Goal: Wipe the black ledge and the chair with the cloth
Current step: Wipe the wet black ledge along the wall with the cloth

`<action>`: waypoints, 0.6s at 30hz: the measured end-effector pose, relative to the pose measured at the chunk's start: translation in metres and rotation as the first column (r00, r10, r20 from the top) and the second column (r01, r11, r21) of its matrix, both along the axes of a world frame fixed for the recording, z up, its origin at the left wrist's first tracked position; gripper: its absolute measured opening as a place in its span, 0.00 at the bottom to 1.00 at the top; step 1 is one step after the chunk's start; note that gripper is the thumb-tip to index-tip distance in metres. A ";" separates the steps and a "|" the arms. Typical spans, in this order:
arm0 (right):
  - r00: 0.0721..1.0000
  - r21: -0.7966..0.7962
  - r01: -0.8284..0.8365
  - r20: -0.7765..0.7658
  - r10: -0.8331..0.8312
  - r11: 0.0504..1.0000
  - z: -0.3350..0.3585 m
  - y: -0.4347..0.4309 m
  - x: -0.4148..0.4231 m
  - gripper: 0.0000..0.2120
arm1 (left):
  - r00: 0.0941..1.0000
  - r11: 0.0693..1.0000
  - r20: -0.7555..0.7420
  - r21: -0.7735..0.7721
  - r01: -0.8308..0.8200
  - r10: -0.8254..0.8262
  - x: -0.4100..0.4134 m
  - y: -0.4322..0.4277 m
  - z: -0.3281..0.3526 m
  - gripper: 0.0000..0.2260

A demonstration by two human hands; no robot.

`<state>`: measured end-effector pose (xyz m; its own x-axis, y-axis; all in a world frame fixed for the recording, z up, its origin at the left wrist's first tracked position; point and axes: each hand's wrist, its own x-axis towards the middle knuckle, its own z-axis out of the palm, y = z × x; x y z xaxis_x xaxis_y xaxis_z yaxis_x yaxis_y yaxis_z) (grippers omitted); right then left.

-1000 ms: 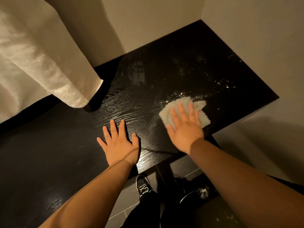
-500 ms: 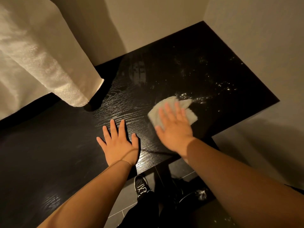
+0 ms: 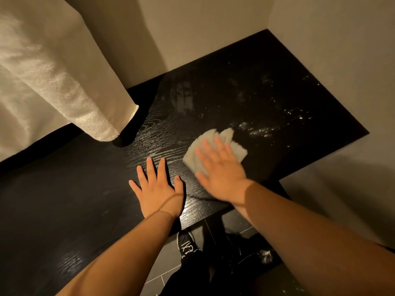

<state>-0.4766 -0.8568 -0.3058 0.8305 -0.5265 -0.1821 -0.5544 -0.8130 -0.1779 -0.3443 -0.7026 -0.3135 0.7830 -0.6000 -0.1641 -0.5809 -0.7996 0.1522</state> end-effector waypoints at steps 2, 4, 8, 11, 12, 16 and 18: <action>0.985 0.007 -0.168 0.044 0.168 0.986 -0.006 0.019 -0.013 0.35 | 1.000 1.000 0.000 0.001 -0.004 0.004 0.000 0.000 0.001 0.32; 0.968 0.012 -0.252 0.013 0.252 0.968 -0.007 0.001 -0.020 0.34 | 1.000 1.000 0.001 0.008 0.001 -0.001 0.000 0.001 0.001 0.32; 0.995 -0.046 0.078 -0.056 -0.080 0.996 -0.002 -0.063 -0.026 0.36 | 1.000 1.000 -0.007 -0.004 0.000 0.000 0.000 0.000 0.001 0.32; 0.951 0.011 0.303 -0.074 -0.302 0.953 0.004 -0.065 -0.024 0.36 | 1.000 1.000 -0.005 -0.008 -0.004 0.004 0.000 0.001 0.001 0.31; 0.952 0.019 0.298 -0.075 -0.296 0.954 0.006 -0.053 -0.022 0.35 | 1.000 1.000 -0.005 -0.005 -0.003 0.003 0.000 0.001 0.001 0.31; 1.000 -0.011 0.005 0.000 -0.005 1.000 0.001 0.008 -0.038 0.33 | 1.000 1.000 -0.005 -0.005 -0.001 0.001 0.000 0.001 0.002 0.31; 0.991 0.043 -0.135 -0.012 0.136 0.990 0.000 0.003 -0.050 0.33 | 1.000 1.000 0.001 -0.012 0.000 0.000 -0.001 0.000 0.002 0.31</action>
